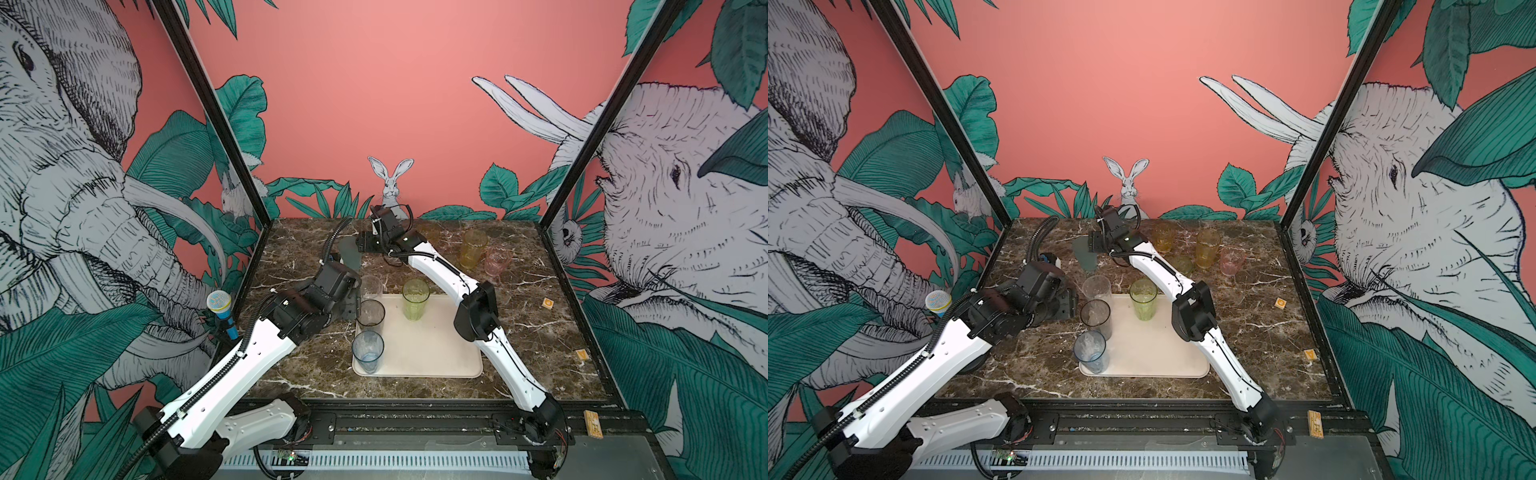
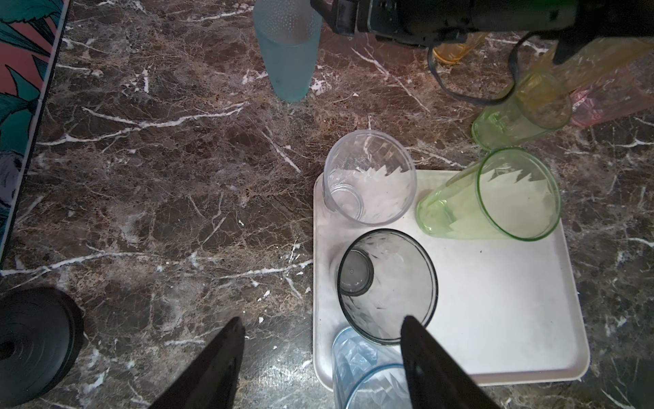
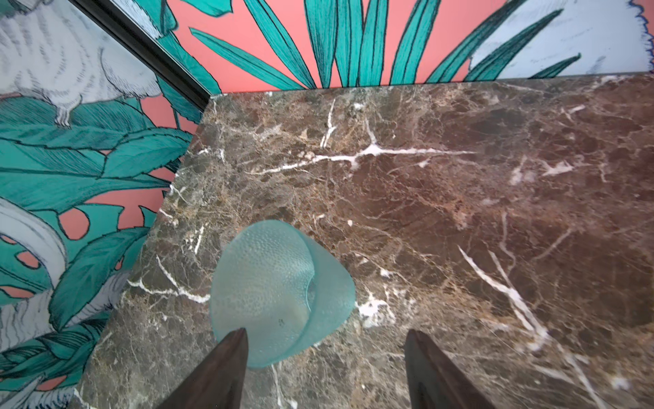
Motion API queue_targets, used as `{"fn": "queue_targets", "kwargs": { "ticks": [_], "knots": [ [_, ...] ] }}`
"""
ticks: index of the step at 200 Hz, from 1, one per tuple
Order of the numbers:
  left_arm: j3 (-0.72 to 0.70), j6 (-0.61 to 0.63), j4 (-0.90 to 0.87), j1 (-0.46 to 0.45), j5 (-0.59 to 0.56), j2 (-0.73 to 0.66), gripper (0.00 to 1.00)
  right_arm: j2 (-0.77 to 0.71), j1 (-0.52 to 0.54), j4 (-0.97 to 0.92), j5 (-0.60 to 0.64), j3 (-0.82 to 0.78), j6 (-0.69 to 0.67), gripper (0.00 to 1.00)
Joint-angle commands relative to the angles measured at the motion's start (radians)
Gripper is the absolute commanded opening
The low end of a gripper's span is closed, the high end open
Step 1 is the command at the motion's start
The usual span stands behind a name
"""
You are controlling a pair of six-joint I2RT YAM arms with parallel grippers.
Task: Place the glasses into the tray
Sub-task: Pick up the glass from the top-left of the table.
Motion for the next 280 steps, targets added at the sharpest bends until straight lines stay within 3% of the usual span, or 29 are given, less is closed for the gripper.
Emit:
{"fn": "queue_targets", "kwargs": {
  "ticks": [1, 130, 199, 280],
  "knots": [
    [-0.006, -0.024, 0.000, 0.003, -0.008, -0.003, 0.71, 0.035, 0.015, 0.055, 0.004, 0.039, 0.033, 0.72],
    [-0.027, -0.038, -0.016, 0.003, -0.042, -0.047, 0.71, 0.101, 0.016, 0.080, 0.027, 0.064, 0.057, 0.66],
    [-0.051, -0.049, -0.014, 0.003, -0.045, -0.063, 0.71, 0.083, 0.017, 0.061, 0.033, 0.050, 0.035, 0.47],
    [-0.065, -0.049, -0.016, 0.003, -0.050, -0.075, 0.71, 0.060, 0.017, 0.069, 0.010, 0.022, 0.031, 0.31]
  ]
}}
